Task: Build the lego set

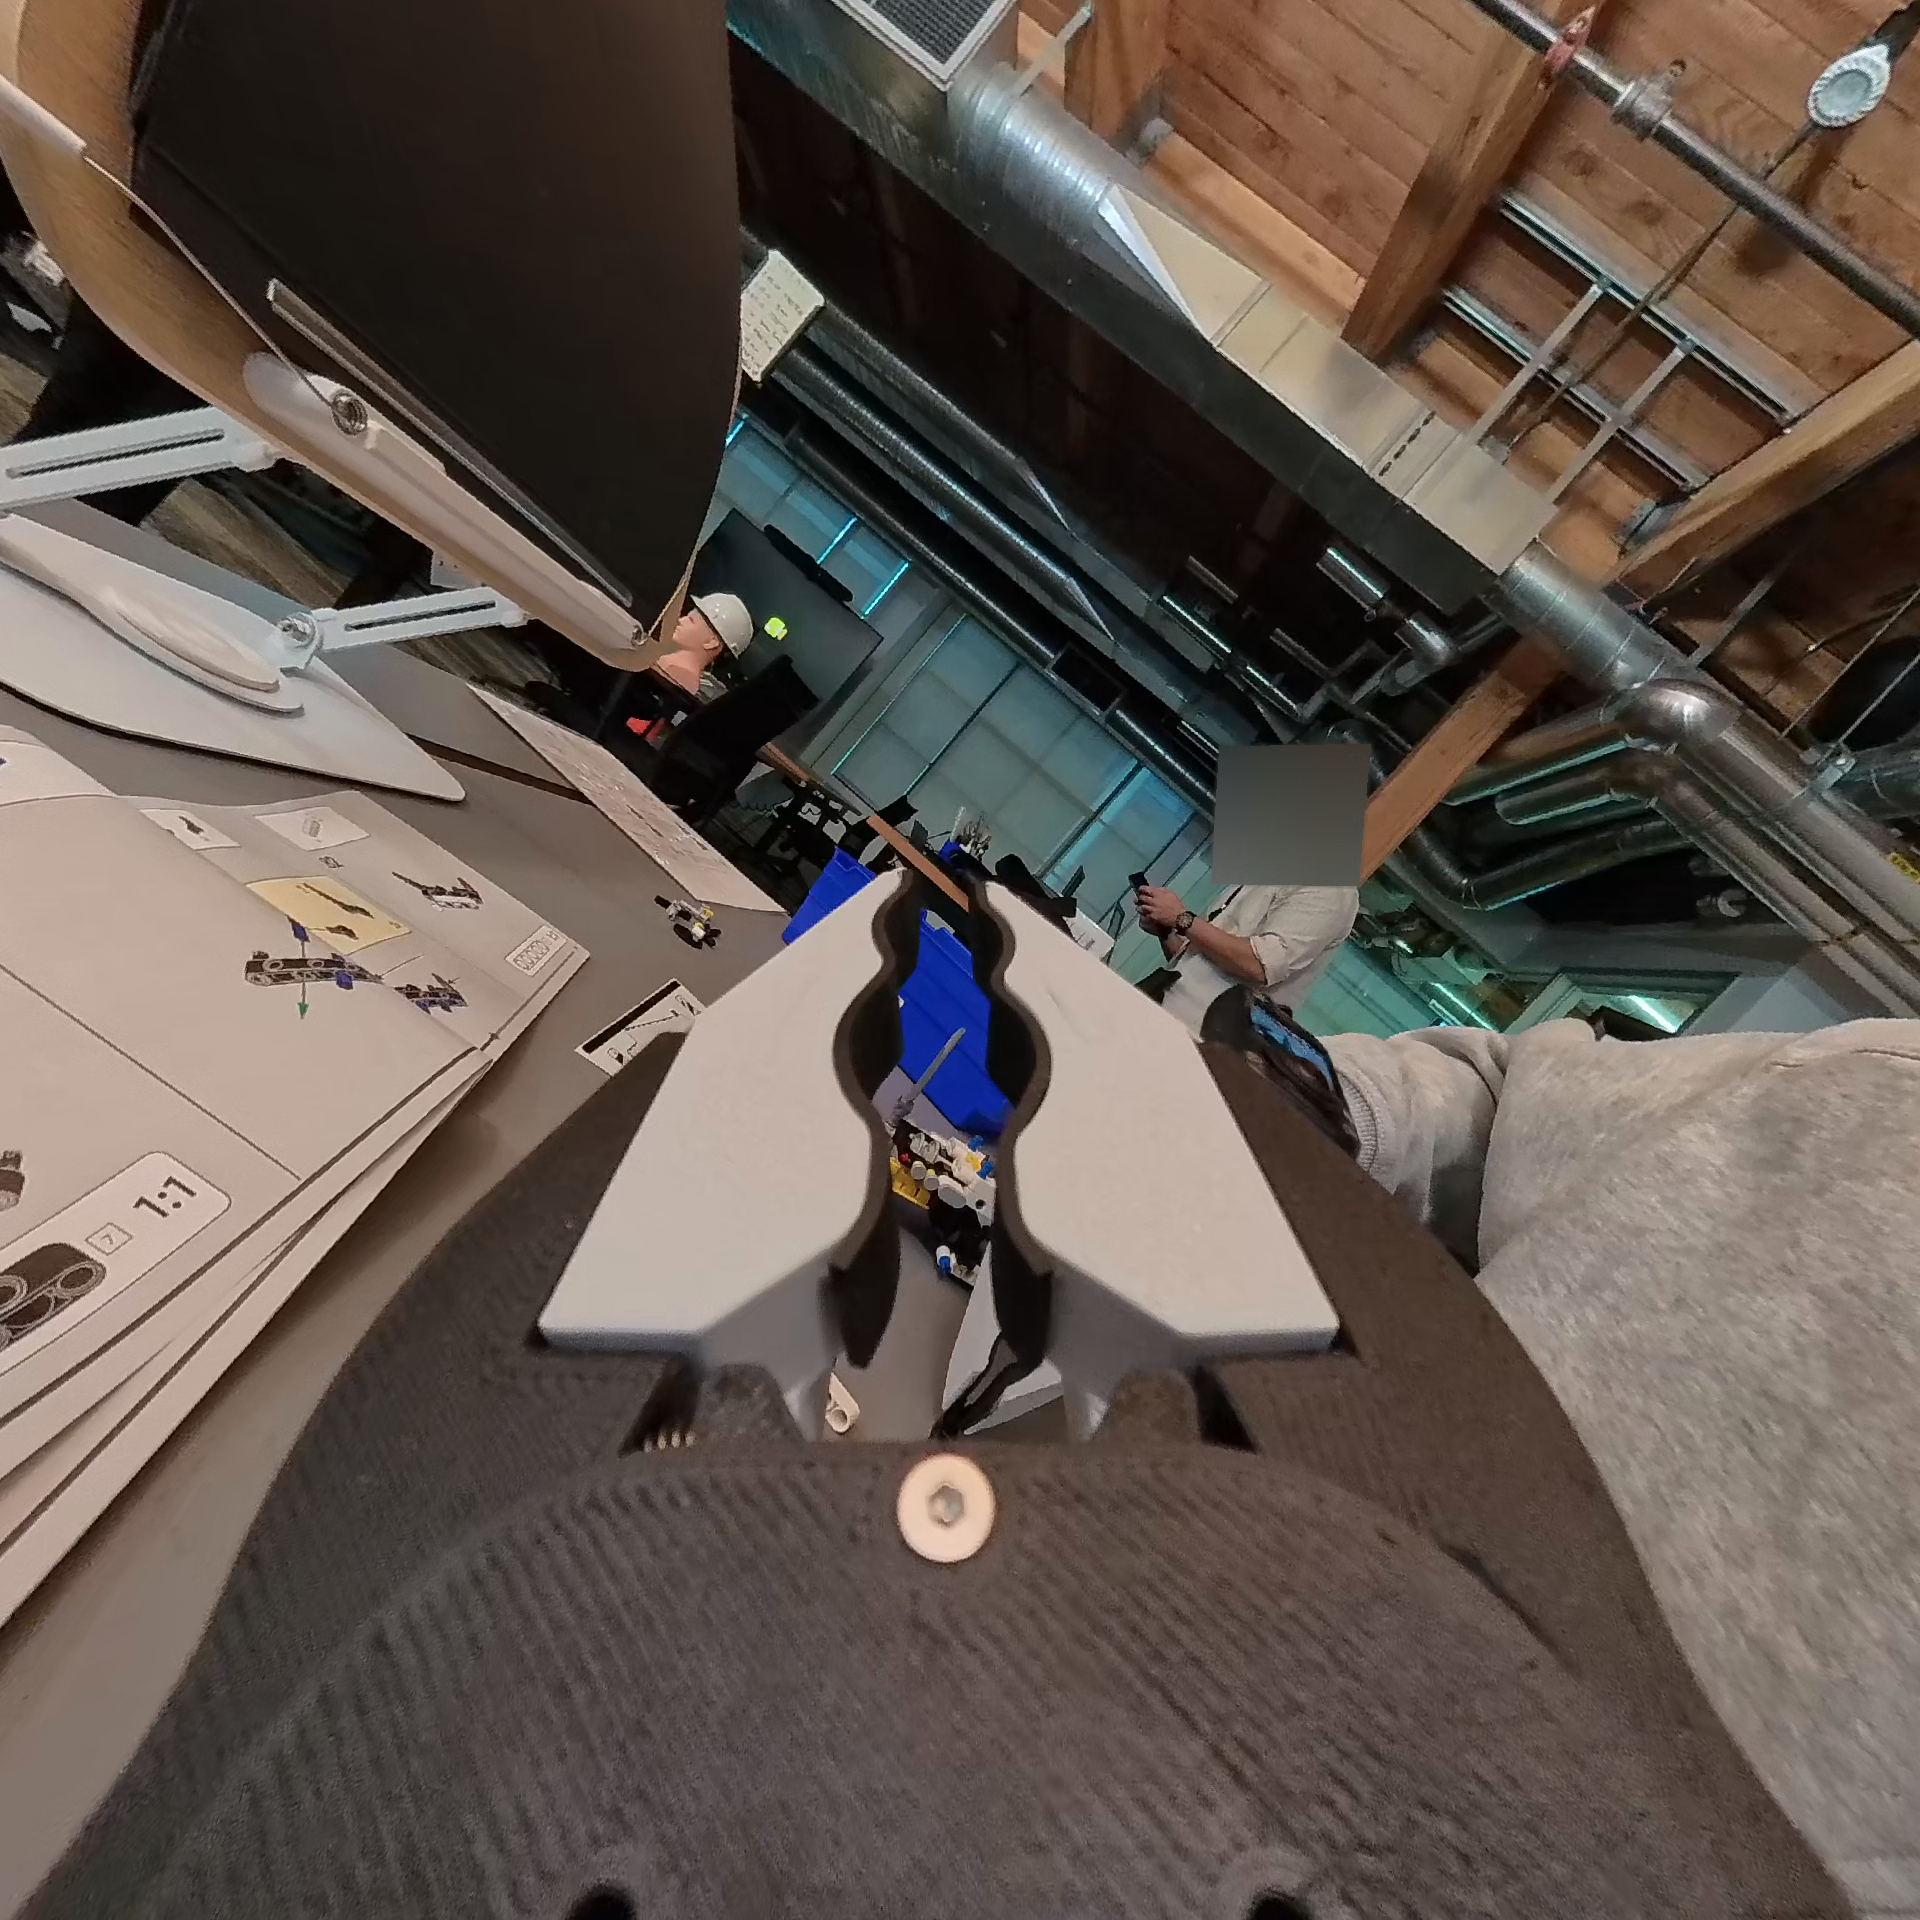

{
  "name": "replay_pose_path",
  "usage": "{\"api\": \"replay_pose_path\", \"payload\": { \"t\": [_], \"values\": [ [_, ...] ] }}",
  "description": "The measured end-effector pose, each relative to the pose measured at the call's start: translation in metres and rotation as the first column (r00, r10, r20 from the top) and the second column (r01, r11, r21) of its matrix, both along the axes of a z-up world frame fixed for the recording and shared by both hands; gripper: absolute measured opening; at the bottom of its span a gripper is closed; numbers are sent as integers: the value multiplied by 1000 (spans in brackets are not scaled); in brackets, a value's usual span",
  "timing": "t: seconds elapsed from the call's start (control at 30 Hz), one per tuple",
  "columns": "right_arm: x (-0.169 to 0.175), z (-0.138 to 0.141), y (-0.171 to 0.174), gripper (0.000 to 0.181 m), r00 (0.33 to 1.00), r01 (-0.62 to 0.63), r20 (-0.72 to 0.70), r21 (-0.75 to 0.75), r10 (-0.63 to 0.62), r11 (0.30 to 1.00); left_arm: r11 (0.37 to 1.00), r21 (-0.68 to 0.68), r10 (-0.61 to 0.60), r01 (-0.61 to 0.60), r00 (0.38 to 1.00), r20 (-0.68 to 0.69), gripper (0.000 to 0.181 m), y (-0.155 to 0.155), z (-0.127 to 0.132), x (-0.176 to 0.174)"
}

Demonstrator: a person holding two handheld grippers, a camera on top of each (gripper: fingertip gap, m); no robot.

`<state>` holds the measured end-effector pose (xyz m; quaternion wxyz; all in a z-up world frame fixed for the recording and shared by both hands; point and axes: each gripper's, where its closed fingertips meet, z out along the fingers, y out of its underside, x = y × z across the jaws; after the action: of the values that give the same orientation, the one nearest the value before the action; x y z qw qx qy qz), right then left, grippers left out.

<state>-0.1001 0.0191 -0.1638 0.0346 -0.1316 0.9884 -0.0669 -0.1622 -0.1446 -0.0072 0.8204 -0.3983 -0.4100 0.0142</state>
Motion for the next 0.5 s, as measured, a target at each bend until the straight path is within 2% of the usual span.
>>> {"api": "replay_pose_path", "payload": {
  "t": [0.13,0.23,0.5],
  "values": [
    [1,0,-2,3,1000,22,2,-49,-22,999,1000,2,0,0,1000,-1,6,0,0,0],
    [5,2,-3,15,998,55,44,-66,-52,996,1000,4,0,0,1000,-1,6,0,1,0],
    [-3,25,-9,23,983,183,52,-203,-176,962,1000,8,10,-10,1000,1,6,-2,0,-1]
  ]
}}
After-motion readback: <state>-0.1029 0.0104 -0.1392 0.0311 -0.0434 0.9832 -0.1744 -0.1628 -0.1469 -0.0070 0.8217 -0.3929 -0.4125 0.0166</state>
